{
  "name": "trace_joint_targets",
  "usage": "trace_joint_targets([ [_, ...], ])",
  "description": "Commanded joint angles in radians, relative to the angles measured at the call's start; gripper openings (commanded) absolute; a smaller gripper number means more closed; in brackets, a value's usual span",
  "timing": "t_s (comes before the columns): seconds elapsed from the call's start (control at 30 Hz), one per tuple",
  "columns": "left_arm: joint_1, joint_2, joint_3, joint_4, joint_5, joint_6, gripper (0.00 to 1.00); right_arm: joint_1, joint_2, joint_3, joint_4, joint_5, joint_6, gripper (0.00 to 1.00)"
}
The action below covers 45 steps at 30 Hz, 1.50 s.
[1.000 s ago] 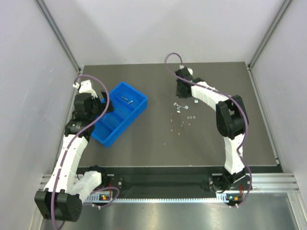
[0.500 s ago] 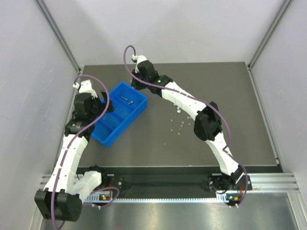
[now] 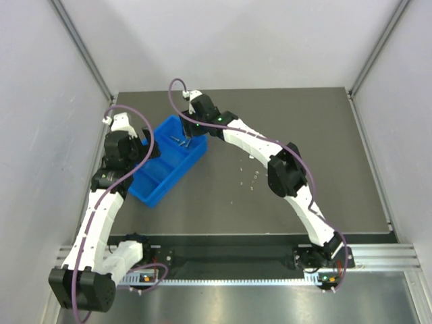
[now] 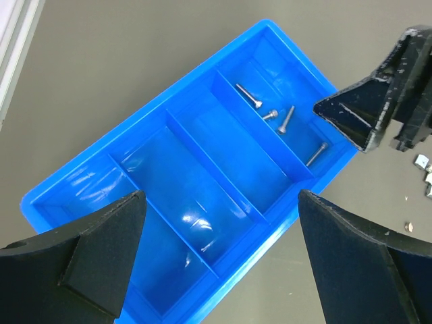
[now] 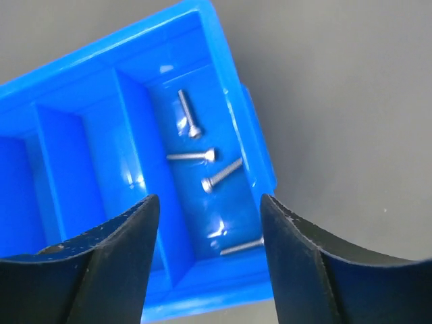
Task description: Sort the screws and nuts into containers
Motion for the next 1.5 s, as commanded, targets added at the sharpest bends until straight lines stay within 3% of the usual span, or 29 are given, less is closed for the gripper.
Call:
trace_joint_targets([
  [0.0, 0.003, -0.010, -0.002, 0.015, -0.010, 0.009, 0.99, -0.021, -0.155, 0.014, -0.003, -0.041, -0.013, 0.62],
  [0.13, 0.003, -0.013, -0.002, 0.011, -0.014, 0.009, 0.99, -0.106, -0.285, -0.142, 0.003, -0.027, 0.015, 0.61],
  [0.37, 0.004, -0.009, -0.001, 0.011, -0.011, 0.010, 0.99, -0.270, -0.517, -0.695, 0.115, -0.013, -0.045, 0.60],
  [0.57, 0.003, -0.003, -0.001, 0.011, -0.005, 0.010, 0.99, -0.356, -0.588, -0.921, 0.208, 0.008, -0.100, 0.50],
  [0.87, 0.004, -0.001, -0.001, 0.013, -0.008, 0.010, 0.99, -0.363, -0.473, -0.830, 0.170, -0.047, -0.163, 0.50],
  [1.23, 0.003, 0.007, -0.002, 0.010, -0.016, 0.012, 0.99, -0.336, -0.370, -0.770, 0.133, 0.054, -0.195, 0.48],
  [1.47, 0.003, 0.010, -0.002, 0.010, -0.014, 0.012, 0.99, -0.333, -0.352, -0.771, 0.127, 0.031, -0.201, 0.46],
])
